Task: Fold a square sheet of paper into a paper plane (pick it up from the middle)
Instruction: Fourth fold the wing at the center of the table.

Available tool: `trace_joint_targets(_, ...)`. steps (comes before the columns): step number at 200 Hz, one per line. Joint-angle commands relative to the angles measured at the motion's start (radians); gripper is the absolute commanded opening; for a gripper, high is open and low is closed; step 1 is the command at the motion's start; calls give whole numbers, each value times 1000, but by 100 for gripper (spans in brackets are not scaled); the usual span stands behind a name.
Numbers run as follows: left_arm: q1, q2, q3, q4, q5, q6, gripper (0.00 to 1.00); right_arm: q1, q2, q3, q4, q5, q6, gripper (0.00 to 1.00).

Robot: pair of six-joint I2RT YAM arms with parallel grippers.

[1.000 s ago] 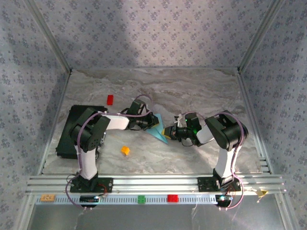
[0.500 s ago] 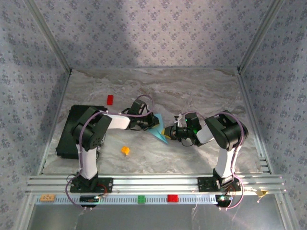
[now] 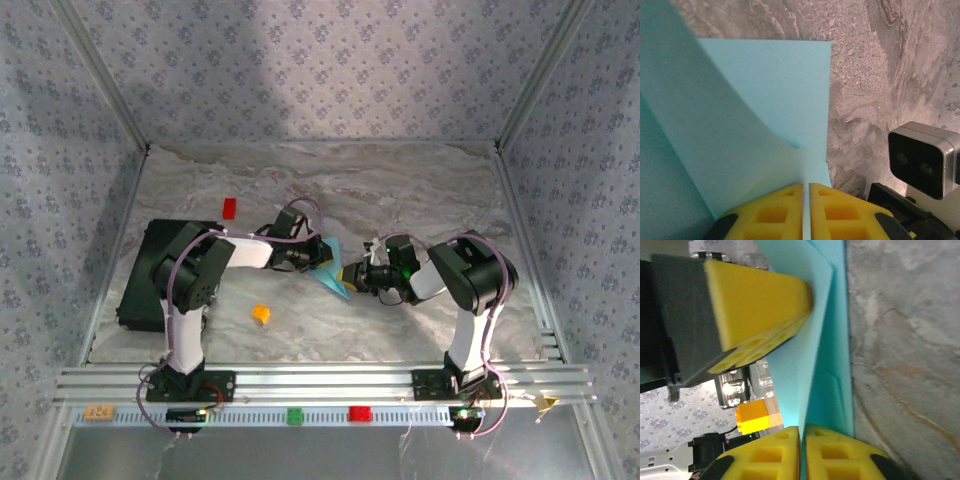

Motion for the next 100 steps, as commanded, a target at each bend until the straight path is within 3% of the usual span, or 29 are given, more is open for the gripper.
trace_joint_targets(1,-10,27,14,-47,12,22,11,-1,-34,-7,-173,35,-43,17)
trace_joint_targets(52,-9,30,13,-39,16,21,11,22,-107,-3,-363,71,-147,25)
trace_joint_targets(100,-9,28,9,-38,16,21,11,34,-132,-17,-415,95,-163,16)
